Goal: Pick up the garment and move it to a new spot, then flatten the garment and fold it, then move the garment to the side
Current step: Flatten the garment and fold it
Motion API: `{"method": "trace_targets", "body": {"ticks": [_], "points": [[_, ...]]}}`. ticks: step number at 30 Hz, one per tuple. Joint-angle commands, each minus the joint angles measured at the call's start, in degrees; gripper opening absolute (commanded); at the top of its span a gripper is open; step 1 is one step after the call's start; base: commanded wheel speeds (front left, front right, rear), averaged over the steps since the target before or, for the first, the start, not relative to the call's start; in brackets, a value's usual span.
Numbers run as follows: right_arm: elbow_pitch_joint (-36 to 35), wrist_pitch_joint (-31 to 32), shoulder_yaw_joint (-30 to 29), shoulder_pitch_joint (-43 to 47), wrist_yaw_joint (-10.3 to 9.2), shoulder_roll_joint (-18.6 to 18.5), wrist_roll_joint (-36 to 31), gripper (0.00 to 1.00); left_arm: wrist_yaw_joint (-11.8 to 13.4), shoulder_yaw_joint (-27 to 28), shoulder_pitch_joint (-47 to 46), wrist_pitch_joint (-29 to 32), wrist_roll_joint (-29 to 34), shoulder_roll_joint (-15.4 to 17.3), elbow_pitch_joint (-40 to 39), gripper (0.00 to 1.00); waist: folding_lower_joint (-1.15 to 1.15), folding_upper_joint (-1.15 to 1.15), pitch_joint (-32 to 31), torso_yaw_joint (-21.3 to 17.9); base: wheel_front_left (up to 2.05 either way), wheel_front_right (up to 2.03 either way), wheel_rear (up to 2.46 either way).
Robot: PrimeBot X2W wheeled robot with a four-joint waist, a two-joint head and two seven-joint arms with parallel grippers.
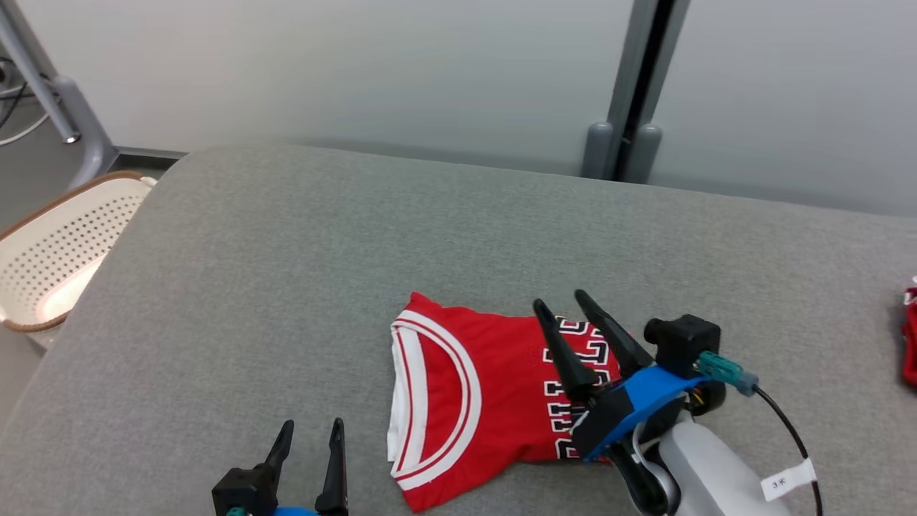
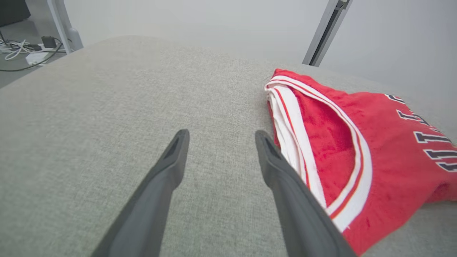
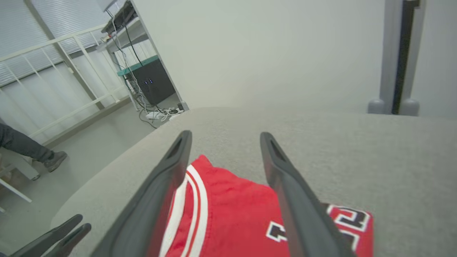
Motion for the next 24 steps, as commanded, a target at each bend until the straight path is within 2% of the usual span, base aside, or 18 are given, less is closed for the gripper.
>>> {"method": "trace_targets", "body": {"ticks": [1, 7, 11, 16, 24], "points": [[0.5, -0.2, -2.3, 1.8, 0.00, -0.2, -2.3, 1.00, 0.3, 0.5, -0.7, -0.2, 0.6, 0.0, -0.7, 1.00, 0.00, 0.00, -0.8, -1.9, 0.00, 0.00, 0.00], [0.5, -0.2, -12.6, 7.8, 0.00, -0.2, -10.6, 1.00, 0.4, 1.3, -0.5, -0.2, 2.1, 0.0, -2.0, 1.00, 0.00, 0.00, -1.1, -6.7, 0.00, 0.00, 0.00], [0.1, -0.2, -16.0, 10.7, 0.00, -0.2, -13.2, 1.00, 0.6, 2.1, 0.3, -0.2, 3.1, 0.0, -2.5, 1.00, 0.00, 0.00, -1.4, -8.6, 0.00, 0.00, 0.00], [0.0, -0.2, -17.9, 15.0, 0.00, -0.1, -16.5, 1.00, 1.2, 3.4, 1.9, -0.2, 5.4, 0.0, -3.7, 1.00, 0.00, 0.00, -1.7, -11.1, 0.00, 0.00, 0.00], [-0.5, -0.2, -18.6, 18.6, 0.00, -0.1, -17.4, 1.00, 0.8, 4.2, 4.1, -0.2, 7.4, 0.0, -4.9, 1.00, 0.00, 0.00, -1.8, -11.9, 0.00, 0.00, 0.00]]}}
